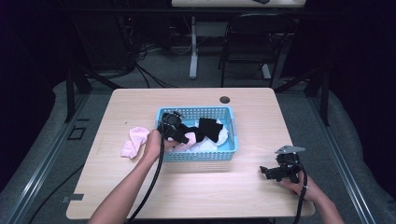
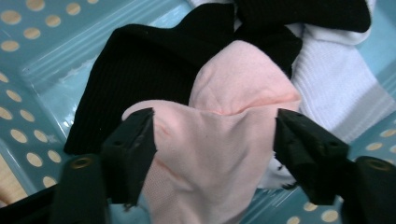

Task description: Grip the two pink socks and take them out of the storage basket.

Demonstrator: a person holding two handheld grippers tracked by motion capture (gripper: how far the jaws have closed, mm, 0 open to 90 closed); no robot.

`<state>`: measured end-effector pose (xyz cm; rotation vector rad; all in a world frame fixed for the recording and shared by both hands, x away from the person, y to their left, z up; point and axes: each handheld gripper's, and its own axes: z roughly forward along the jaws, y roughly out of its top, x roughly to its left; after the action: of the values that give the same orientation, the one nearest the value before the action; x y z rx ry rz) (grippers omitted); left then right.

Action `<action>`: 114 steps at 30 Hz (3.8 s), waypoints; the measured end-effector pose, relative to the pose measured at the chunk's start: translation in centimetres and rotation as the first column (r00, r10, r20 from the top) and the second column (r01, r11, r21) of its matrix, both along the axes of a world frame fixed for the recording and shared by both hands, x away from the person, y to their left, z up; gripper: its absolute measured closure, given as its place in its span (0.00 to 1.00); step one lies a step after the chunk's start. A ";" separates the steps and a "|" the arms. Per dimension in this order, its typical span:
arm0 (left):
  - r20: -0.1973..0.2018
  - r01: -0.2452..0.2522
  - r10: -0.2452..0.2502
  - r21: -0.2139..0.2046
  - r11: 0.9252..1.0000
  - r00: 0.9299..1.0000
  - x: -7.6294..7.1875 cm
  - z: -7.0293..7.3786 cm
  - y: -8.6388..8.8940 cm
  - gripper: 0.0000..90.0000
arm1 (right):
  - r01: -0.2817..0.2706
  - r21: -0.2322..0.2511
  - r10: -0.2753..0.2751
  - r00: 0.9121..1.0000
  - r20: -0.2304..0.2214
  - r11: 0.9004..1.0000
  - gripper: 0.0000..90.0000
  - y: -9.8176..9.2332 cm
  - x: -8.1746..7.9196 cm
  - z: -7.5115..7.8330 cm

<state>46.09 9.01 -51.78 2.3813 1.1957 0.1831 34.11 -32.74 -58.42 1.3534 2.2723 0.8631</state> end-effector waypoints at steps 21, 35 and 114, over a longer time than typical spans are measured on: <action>-0.085 0.030 -0.024 0.076 0.997 0.996 0.2 -0.5 -1.2 0.95 | 0.003 0.000 -0.003 1.000 0.002 1.000 0.00 0.0 -0.1 0.0; -0.040 0.067 -0.065 0.049 0.997 0.997 -0.4 2.2 -0.4 0.97 | 0.004 0.001 -0.004 1.000 0.002 1.000 0.00 0.0 -0.1 0.0; -0.015 -0.185 0.185 0.035 0.982 0.983 -2.7 9.4 19.2 0.97 | 0.006 0.001 -0.006 1.000 0.002 1.000 0.00 0.0 -0.1 0.0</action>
<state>43.41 28.16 -42.42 2.3034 1.4339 0.2430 34.03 -32.69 -58.44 1.3586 2.2651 0.8637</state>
